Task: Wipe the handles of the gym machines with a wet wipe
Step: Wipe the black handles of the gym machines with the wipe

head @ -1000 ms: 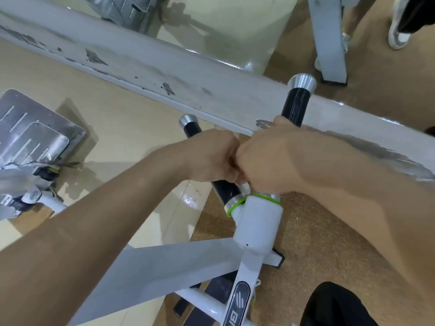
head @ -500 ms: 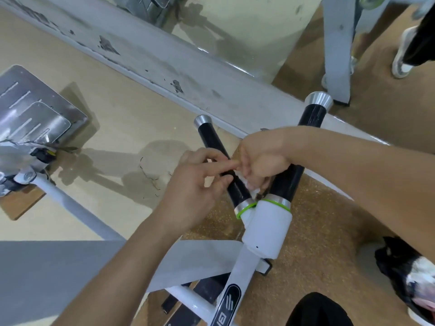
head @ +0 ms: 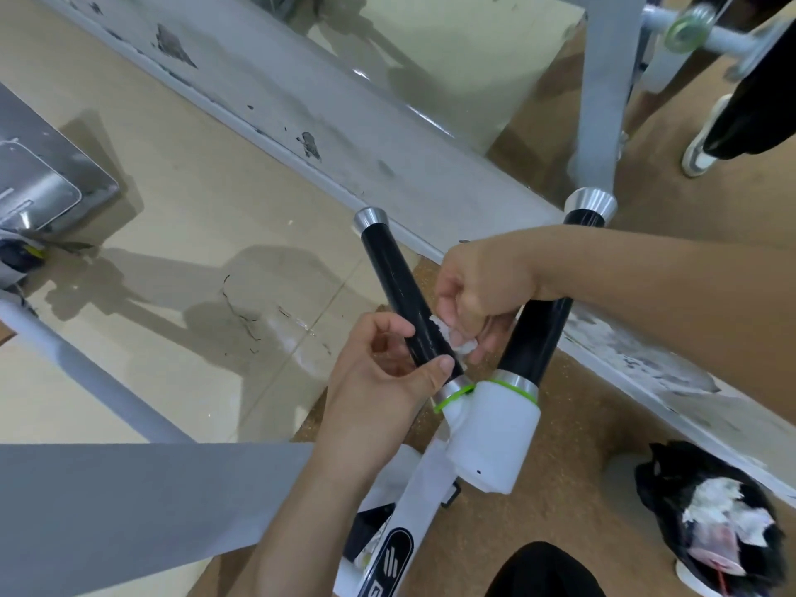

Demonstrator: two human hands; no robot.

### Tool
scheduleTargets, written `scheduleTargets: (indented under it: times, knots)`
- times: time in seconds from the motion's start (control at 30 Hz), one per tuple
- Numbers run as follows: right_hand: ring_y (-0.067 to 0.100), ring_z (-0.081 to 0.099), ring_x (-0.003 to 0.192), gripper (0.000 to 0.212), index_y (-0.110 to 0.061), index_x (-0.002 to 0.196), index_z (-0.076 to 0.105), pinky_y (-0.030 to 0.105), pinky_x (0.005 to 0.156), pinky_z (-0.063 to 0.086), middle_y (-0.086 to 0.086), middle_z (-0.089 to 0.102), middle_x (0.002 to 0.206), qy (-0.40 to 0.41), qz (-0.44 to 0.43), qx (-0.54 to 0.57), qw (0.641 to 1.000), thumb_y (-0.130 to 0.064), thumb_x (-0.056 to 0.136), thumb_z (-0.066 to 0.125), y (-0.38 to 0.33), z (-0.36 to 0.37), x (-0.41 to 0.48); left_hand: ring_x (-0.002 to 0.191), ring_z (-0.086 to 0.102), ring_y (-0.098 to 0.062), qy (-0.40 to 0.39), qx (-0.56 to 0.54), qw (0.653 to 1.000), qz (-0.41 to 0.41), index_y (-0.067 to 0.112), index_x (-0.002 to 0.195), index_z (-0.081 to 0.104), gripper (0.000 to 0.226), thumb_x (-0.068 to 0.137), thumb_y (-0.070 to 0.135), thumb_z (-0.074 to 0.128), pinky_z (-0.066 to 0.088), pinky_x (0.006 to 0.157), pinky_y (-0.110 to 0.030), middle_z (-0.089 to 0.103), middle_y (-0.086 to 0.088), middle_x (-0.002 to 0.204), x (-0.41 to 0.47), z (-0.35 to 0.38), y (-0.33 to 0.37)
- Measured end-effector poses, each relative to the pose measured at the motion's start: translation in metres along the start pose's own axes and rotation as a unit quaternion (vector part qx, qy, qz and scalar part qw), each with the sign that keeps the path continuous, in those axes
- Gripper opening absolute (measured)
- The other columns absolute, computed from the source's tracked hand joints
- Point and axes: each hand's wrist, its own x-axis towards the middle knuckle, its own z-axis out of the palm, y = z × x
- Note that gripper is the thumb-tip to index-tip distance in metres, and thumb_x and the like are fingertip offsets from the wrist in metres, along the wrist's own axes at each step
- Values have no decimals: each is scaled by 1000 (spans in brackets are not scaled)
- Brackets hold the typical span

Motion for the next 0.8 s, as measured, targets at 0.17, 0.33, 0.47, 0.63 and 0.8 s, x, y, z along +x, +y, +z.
scheduleTargets:
  times: [0.17, 0.33, 0.47, 0.63, 0.8]
  knots:
    - [28, 72, 72, 17, -5, 74, 55, 33, 67, 60, 18, 67, 73, 28, -28, 46, 998, 7, 86, 60, 3, -1, 2, 68, 55, -11, -18, -28, 999, -3, 23, 90, 59, 32, 69, 11, 81, 44, 53, -12, 52, 6, 74, 4, -2, -1]
    - [15, 69, 53, 21, -4, 76, 54, 25, 58, 59, 13, 62, 75, 45, -20, 79, 996, 15, 85, 53, 1, 4, 8, 71, 59, -16, -11, -34, 999, 6, 26, 87, 60, 28, 70, 17, 81, 52, 61, -18, 55, 5, 79, 7, -3, -3]
    - [17, 67, 56, 25, -7, 80, 55, 32, 62, 59, 13, 62, 72, 73, -47, 156, 984, 15, 86, 43, 7, 6, 16, 74, 65, -21, 3, -22, 1000, -1, 23, 86, 60, 21, 75, 23, 78, 57, 79, -47, 56, 2, 77, 12, -3, 1]
    - [26, 61, 72, 28, -10, 92, 51, 30, 59, 60, 15, 54, 89, 45, -9, 150, 988, 17, 84, 50, 4, 0, 20, 75, 61, -23, -15, -27, 999, -11, 17, 88, 59, 23, 76, 17, 78, 54, 83, -51, 52, -2, 79, 17, -4, 4]
    - [16, 63, 69, 17, -5, 85, 60, 23, 60, 58, 10, 61, 81, 208, -38, 309, 927, 12, 85, 55, 7, 11, 35, 79, 60, -30, -31, -23, 999, -12, 18, 83, 59, 26, 67, 21, 79, 51, 87, -54, 52, -4, 79, 21, -6, 4]
